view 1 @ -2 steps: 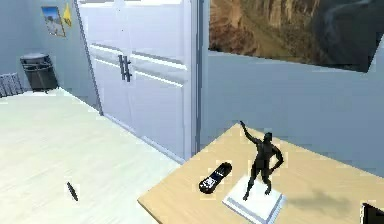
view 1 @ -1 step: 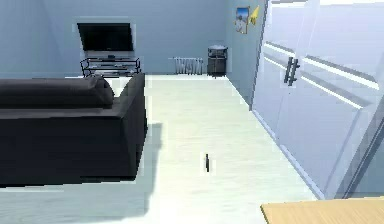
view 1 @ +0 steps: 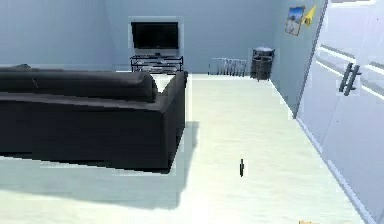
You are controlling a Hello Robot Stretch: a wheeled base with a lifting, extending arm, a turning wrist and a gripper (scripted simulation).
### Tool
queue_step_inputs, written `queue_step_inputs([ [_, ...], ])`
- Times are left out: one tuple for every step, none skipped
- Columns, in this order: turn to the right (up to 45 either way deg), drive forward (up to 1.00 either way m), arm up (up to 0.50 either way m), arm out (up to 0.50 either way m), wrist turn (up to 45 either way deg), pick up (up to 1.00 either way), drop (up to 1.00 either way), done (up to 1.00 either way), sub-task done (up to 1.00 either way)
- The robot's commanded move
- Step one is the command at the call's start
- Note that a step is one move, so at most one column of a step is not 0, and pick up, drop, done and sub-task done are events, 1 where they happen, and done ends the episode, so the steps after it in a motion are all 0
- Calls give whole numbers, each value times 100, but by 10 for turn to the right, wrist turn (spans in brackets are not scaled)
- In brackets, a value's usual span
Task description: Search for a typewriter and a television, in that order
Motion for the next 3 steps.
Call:
queue_step_inputs([
  [0,90,0,0,0,0,0,0,0],
  [450,0,0,0,0,0,0,0,0],
  [240,0,0,0,0,0,0,0,0],
])
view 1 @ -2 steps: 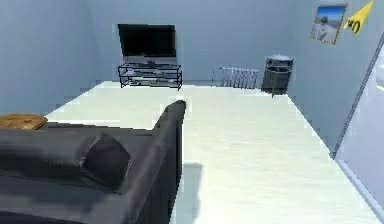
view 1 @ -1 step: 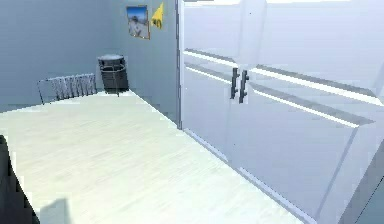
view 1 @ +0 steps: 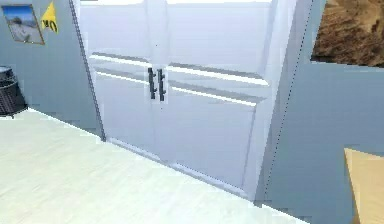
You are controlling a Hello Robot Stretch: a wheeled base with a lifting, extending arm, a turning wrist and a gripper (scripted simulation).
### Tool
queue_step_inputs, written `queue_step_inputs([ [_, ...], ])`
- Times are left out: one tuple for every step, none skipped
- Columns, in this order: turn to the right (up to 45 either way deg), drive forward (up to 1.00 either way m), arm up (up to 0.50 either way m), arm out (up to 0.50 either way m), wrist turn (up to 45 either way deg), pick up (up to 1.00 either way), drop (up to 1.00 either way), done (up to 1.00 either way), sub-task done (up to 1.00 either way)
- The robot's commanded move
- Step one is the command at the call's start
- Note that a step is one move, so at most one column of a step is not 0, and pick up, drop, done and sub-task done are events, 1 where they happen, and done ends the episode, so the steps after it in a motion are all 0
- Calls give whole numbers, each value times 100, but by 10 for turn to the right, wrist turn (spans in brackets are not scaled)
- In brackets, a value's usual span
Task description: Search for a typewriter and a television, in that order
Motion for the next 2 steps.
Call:
queue_step_inputs([
  [0,65,0,0,0,0,0,0,0],
  [-450,0,0,0,0,0,0,0,0],
])
